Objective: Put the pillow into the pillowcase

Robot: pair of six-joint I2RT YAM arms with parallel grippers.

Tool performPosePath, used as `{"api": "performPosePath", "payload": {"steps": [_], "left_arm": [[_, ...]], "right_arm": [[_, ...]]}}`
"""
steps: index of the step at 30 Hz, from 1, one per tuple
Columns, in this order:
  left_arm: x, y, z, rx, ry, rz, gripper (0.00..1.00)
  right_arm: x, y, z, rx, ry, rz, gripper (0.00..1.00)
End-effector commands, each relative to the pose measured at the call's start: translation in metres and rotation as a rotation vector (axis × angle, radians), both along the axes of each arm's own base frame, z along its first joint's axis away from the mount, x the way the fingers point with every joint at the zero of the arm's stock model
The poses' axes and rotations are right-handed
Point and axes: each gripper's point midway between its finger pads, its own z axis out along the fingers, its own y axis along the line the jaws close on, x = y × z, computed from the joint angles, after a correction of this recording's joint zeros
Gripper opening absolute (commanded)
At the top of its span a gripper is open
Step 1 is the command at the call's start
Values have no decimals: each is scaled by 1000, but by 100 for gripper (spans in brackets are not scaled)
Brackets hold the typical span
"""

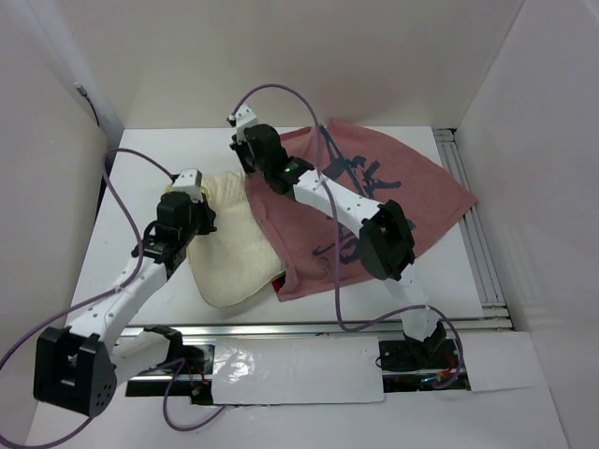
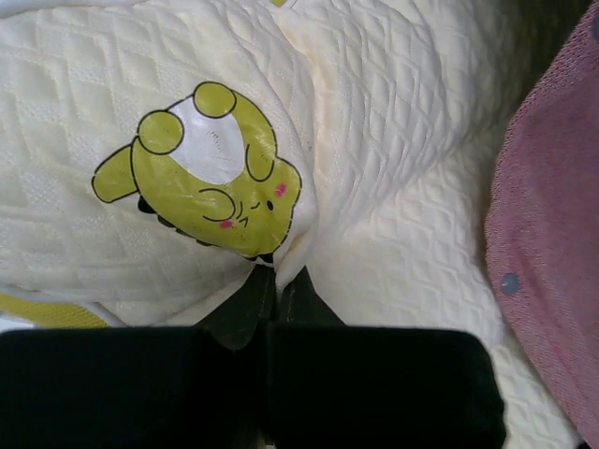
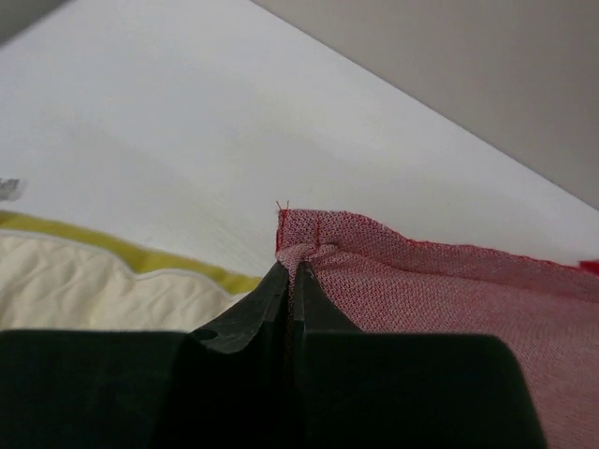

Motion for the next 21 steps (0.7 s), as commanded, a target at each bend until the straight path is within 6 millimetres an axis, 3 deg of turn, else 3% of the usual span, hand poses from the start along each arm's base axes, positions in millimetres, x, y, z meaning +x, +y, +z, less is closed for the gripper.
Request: {"api": "performPosePath", "payload": {"steps": [1,5,7,8,10,11,12,16,21], "left_arm": [[15,-29,104,-19,-404,-165,0],[-16,-53,151,-61,-615,-340,0],[-30,-57,163,-65,-693,-386,0],[-43,-56,184,-72,-766,-400,0],[-56,-56,197,-68,-851,-421,0],[-68,-53,215,-70,-917,-418,0],[-73,-53,219,-91,-936,-416,0],[-84,-56,236,-143,-992,-441,0],[-64,-50,223,-270,-959,-333,0]], "right_arm": [[-59,35,88,193,-13,255,0],[-85,37,113,220,6,341,0],[-99,39,122,218,31,401,0],[-109,44,132,225,29,430,0],[-129,43,145,224,50,487,0],[-139,46,151,227,50,512,0],[-150,46,165,238,39,533,0],[-180,46,182,253,65,613,0],[-222,49,211,287,79,660,0]]}}
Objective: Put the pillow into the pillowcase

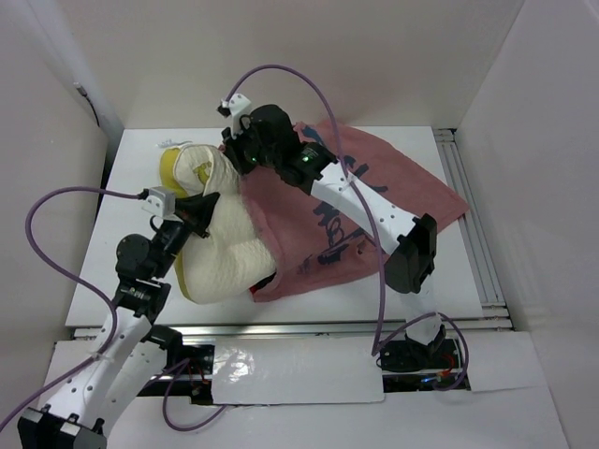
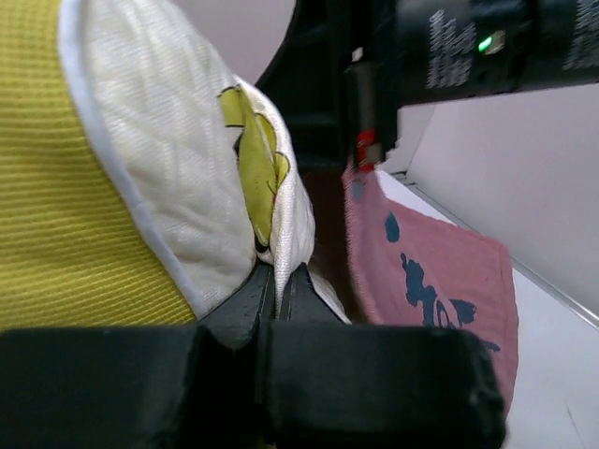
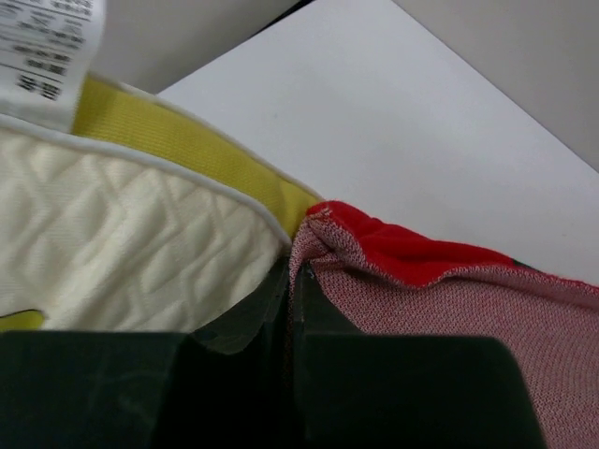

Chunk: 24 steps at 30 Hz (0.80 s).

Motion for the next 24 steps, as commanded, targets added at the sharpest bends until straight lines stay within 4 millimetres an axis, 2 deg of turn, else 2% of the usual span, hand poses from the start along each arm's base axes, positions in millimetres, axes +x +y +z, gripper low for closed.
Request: {"api": "performPosePath", "payload": {"steps": [1,2,3,4,5,6,9,10,11,12,14,15,16,17,18,19,21,22,23,24], "left_arm": [[-5,-3,47,-148,-197,-20,0],[2,-5,30,-162,-160,-12,0],[7,1,29,-198,-166,32,0],[10,4,23,-213,-157,50,0],[17,5,4,-206,-118,69,0],[17,7,6,-230,-140,72,0],[14,-9,-13,-235,-135,-18,0],[7,-20,-9,-227,-158,-93,0],[-1,-25,-1,-248,-199,-140,0],[-7,-28,6,-253,-226,-173,0],[-25,-37,11,-236,-278,-255,0],[-32,-39,16,-229,-299,-276,0],[-45,-39,27,-222,-340,-302,0],[-50,-40,23,-215,-330,-312,0],[-57,-38,31,-204,-369,-317,0],[-62,-39,28,-197,-365,-326,0],[-77,-33,38,-187,-425,-318,0],[-77,-33,33,-184,-404,-317,0],[-77,-30,36,-196,-409,-299,0],[-75,-26,34,-211,-405,-274,0]], "right_arm": [[-108,26,101,200,5,257,0],[-115,26,104,201,21,265,0],[-120,24,121,237,20,272,0],[-122,22,129,253,26,270,0],[-126,23,131,259,38,294,0],[-132,20,143,276,26,313,0],[-146,19,151,294,60,369,0],[-142,16,151,301,75,355,0],[-140,16,143,288,104,356,0],[-124,15,123,261,144,324,0],[-107,11,100,234,199,279,0],[-90,5,82,207,226,242,0],[-79,1,64,180,250,203,0],[-62,-3,42,149,277,153,0],[-57,-1,32,136,286,139,0],[-47,-5,17,117,308,116,0],[-37,-5,12,122,304,104,0],[-34,-5,10,124,312,116,0],[-39,-4,15,134,313,146,0],[-43,0,10,134,338,172,0]]}}
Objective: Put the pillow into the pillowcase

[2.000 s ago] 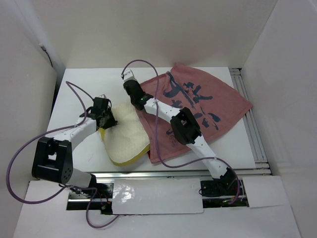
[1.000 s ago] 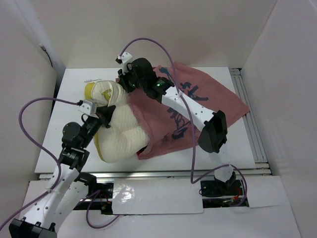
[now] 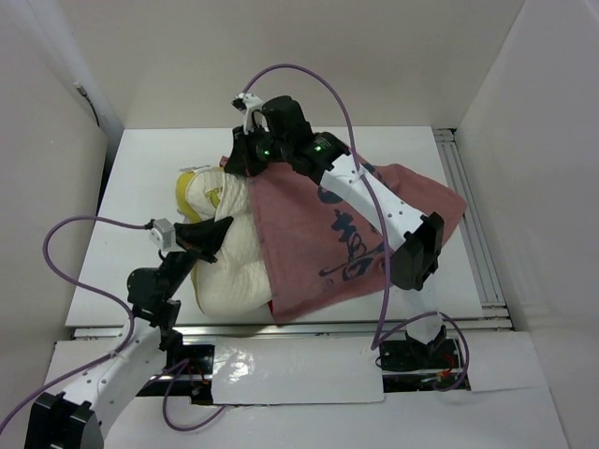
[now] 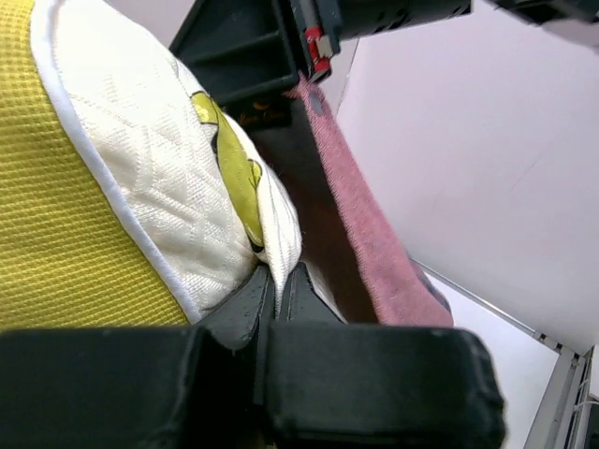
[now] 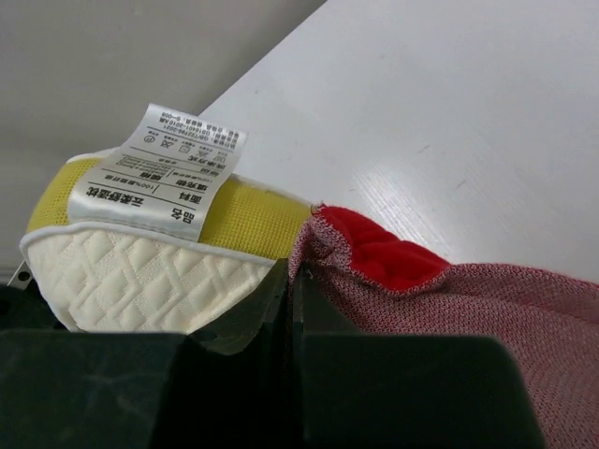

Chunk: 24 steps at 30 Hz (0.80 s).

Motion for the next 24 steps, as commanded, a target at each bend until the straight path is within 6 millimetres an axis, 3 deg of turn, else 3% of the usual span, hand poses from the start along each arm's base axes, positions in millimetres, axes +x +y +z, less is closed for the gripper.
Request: {"api": "performPosePath", "payload": {"steps": [1,2,3,4,7,8,11,12,15,16,18,20,21,22,24], "left_arm": [[-37,4,62,-73,-264,-32,0],[-32,3,57,-66,-240,-32,0],[-25,6,55,-87,-217,-8,0],[-8,4,39,-77,-147,10,0],[17,5,24,-105,-87,54,0],[34,0,9,-86,-33,56,0],[42,-17,7,-104,-1,-34,0],[49,-22,-6,-111,48,-45,0],[48,-24,-5,-148,40,-65,0],[44,-30,-6,-145,40,-97,0],[43,-31,-6,-140,42,-105,0],[39,-30,0,-150,38,-102,0],[41,-29,-3,-149,58,-92,0],[42,-26,-2,-158,64,-74,0],[44,-25,2,-153,66,-50,0]], "right_arm": [[-22,20,18,100,14,157,0],[-30,23,23,127,25,199,0],[-50,29,34,189,61,316,0],[-62,28,46,228,71,375,0],[-96,30,62,304,150,544,0],[-106,33,64,311,162,575,0],[-114,44,52,300,222,594,0],[-109,49,40,287,243,590,0],[-95,57,20,256,273,522,0],[-87,63,5,239,266,505,0],[-63,70,-21,188,254,390,0],[-22,71,-68,76,223,214,0],[-9,72,-66,61,175,175,0],[10,70,-91,7,161,122,0],[35,63,-100,-51,113,-1,5]]}}
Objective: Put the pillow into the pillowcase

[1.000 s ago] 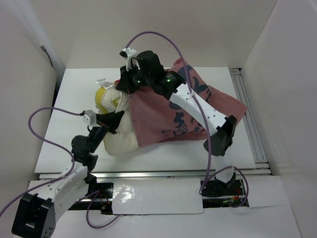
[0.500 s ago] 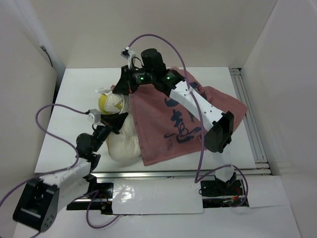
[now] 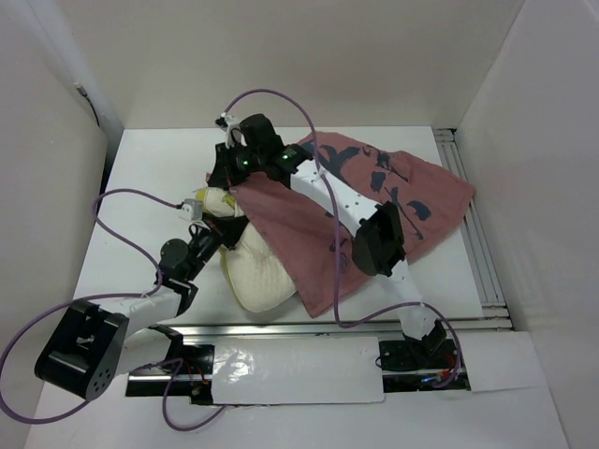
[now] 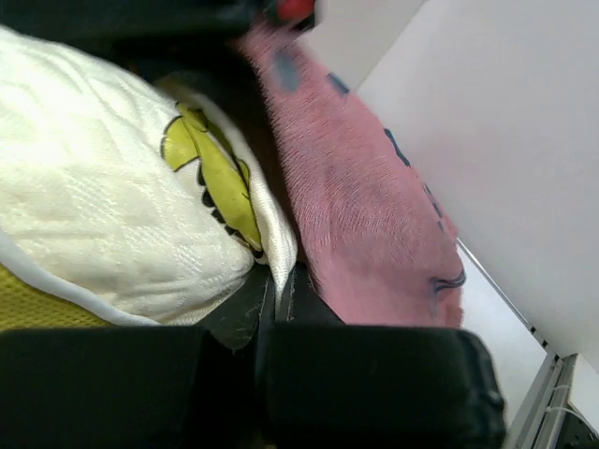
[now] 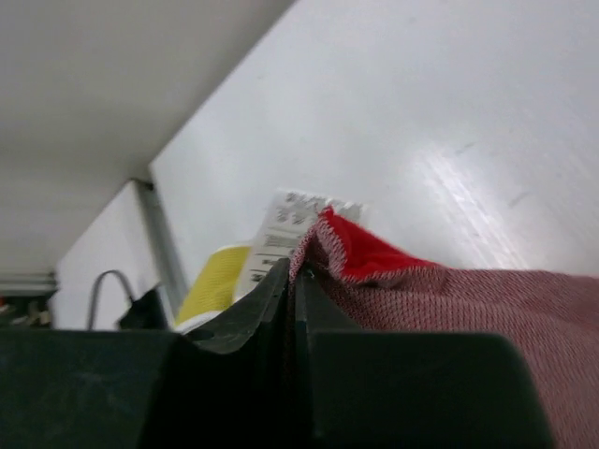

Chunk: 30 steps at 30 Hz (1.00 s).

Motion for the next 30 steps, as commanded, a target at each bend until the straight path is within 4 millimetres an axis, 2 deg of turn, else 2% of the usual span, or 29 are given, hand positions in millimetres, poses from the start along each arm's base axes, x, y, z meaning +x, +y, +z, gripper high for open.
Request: {"api": "performPosePath", "payload": {"steps": [1,3,4,5,6,7,8,9,10,11,12,13,14,15,16,17,18,19,20,21,22,23,24,25,26,27,29,30], "left_arm": [[-5,0,76,-74,-227,18,0],[10,3,70,-56,-146,65,4],[15,7,62,-44,-99,94,11],[22,14,44,-34,0,148,17],[24,18,35,-33,39,173,28],[25,22,34,-31,50,194,52],[26,29,33,-43,68,238,69],[27,34,16,-8,145,270,99],[29,44,0,33,257,328,100],[30,47,0,33,257,351,100],[32,50,9,44,277,368,100],[25,54,-16,111,389,383,100],[21,56,-18,129,420,384,100],[17,60,-21,148,448,400,100],[11,61,-16,158,449,390,100],[0,63,-28,190,504,382,100],[-6,63,-29,195,515,367,100],[-15,62,-26,179,516,351,100],[-23,61,-31,173,539,331,100],[-36,54,-39,172,582,277,100],[-53,42,-55,150,628,197,100],[-54,42,-50,142,613,196,100],[-66,30,-57,138,634,103,100],[-78,22,-74,130,673,51,100],[-85,17,-78,117,687,12,100],[-98,4,-85,98,699,-81,100],[-107,-4,-91,70,710,-139,100],[-112,-10,-90,60,695,-188,100]], "right_arm": [[19,0,-21,-138,-109,-134,15],[35,-11,-22,-182,-151,-229,19],[37,-16,-29,-210,-159,-245,24],[37,-23,-16,-208,-185,-268,27],[41,-29,-13,-221,-198,-303,32],[40,-34,-16,-242,-206,-305,40],[38,-40,-1,-232,-230,-311,54],[36,-44,4,-231,-236,-320,59],[32,-51,12,-234,-248,-325,73],[31,-52,3,-251,-238,-322,73],[28,-58,20,-233,-267,-332,82],[27,-63,15,-247,-264,-341,85],[25,-68,18,-249,-267,-350,88],[19,-74,33,-231,-278,-354,91],[21,-80,38,-233,-293,-384,92],[17,-87,25,-257,-275,-396,93],[10,-99,42,-234,-287,-419,95],[10,-106,45,-221,-298,-454,95],[-1,-119,7,-284,-257,-453,95],[-13,-131,23,-239,-265,-468,95],[-21,-150,13,-224,-254,-525,96],[-28,-157,-20,-289,-220,-513,96],[-38,-168,-11,-253,-213,-539,95],[-43,-179,-22,-276,-198,-563,95],[-50,-193,-50,-328,-161,-568,93],[-56,-202,-54,-340,-151,-579,93],[-68,-215,-86,-412,-115,-566,93],[-73,-217,-95,-427,-103,-554,93]]}}
